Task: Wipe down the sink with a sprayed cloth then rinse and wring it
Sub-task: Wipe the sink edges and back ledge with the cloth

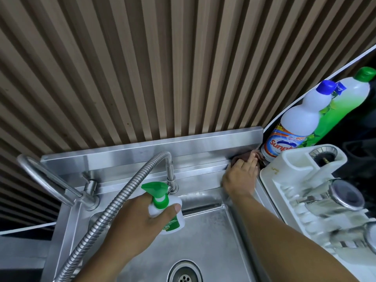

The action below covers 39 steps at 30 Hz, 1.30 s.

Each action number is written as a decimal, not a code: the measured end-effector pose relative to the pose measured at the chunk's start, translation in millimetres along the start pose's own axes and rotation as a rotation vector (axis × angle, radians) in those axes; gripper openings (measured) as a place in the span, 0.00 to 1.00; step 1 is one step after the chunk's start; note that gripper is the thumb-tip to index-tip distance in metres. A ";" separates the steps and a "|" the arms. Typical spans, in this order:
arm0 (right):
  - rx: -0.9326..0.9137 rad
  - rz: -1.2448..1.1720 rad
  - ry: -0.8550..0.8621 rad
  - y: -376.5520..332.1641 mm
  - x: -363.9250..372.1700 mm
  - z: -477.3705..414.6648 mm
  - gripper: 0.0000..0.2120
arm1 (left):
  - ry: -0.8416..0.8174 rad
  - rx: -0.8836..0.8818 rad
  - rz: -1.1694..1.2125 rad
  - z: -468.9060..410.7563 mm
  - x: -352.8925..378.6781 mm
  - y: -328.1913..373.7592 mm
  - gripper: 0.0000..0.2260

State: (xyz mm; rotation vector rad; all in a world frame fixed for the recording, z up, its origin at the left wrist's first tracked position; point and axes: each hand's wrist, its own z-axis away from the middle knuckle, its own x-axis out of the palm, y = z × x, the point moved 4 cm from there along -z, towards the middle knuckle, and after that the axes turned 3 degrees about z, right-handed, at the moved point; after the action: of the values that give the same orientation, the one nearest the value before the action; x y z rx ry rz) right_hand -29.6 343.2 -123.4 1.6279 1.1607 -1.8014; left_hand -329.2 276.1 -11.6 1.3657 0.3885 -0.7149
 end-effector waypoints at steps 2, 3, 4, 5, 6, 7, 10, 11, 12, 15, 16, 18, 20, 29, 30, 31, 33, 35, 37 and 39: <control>0.034 0.082 -0.065 -1.2 -2.3 1.4 0.26 | -0.001 -0.002 -0.007 0.5 -0.4 1.2 0.15; 0.043 0.135 -0.100 -0.9 -3.1 4.0 0.28 | 0.000 -0.004 -0.005 0.7 -0.5 2.3 0.14; 0.045 0.184 -0.129 -0.4 -4.1 6.4 0.29 | 0.003 -0.005 -0.003 1.1 -1.0 3.7 0.14; 0.052 0.205 -0.154 1.1 -6.4 7.8 0.30 | 0.002 -0.003 -0.003 0.9 -1.2 4.8 0.14; 0.066 0.201 -0.173 3.2 -9.4 6.7 0.31 | -0.003 -0.001 -0.005 1.1 -0.9 5.9 0.13; 0.086 0.178 -0.181 2.6 -11.0 3.4 0.32 | -0.006 -0.002 -0.006 1.6 -1.1 5.4 0.13; 0.194 0.076 -0.212 -1.0 -15.3 -12.7 0.32 | -0.023 -0.002 0.001 1.8 -0.2 3.6 0.13; 0.202 0.069 -0.221 -4.7 -14.3 -14.0 0.32 | -0.024 -0.001 0.008 2.1 -0.4 2.9 0.13; 0.183 0.084 -0.219 -8.3 -12.3 -10.7 0.32 | -0.025 0.000 0.012 2.4 -0.1 2.0 0.13; -0.023 0.142 -0.137 -21.9 1.7 17.1 0.31 | -0.021 0.008 0.012 2.3 0.2 0.9 0.13; -0.099 0.147 -0.108 -26.9 5.9 29.0 0.31 | -0.015 0.009 0.012 2.2 0.2 0.7 0.13; -0.201 0.129 -0.076 -37.2 12.3 46.2 0.32 | -0.002 0.012 0.014 1.7 0.7 -1.0 0.14; -0.261 0.118 -0.068 -48.1 15.0 55.8 0.31 | 0.003 0.010 0.002 1.8 1.4 -2.7 0.16; -0.811 0.116 -0.137 -64.3 30.6 102.0 0.24 | 0.019 0.005 -0.027 6.1 3.8 2.3 0.16; -0.831 0.129 -0.145 -60.1 29.4 101.9 0.25 | 0.020 0.003 -0.034 6.9 4.0 2.8 0.16; -0.838 0.148 -0.148 -55.1 28.5 99.7 0.25 | 0.019 0.001 -0.037 7.4 3.7 2.6 0.16; -0.792 0.198 -0.154 -41.9 24.3 91.7 0.27 | 0.012 -0.006 -0.033 7.9 3.3 1.3 0.16; -0.643 0.231 -0.175 -22.3 16.6 76.9 0.29 | 0.008 -0.015 -0.024 8.2 3.2 0.6 0.16; -0.505 0.250 -0.186 -3.4 6.7 58.2 0.30 | 0.011 -0.014 -0.027 7.7 3.8 1.0 0.16; -0.404 0.269 -0.202 10.6 -3.5 42.3 0.31 | 0.004 -0.004 -0.034 7.0 6.0 3.3 0.16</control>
State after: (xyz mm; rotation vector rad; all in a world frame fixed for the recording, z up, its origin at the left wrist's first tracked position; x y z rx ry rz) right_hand -45.1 302.4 -125.1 1.2678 1.0714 -1.4144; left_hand -323.7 268.1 -11.7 1.3596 0.4172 -0.7390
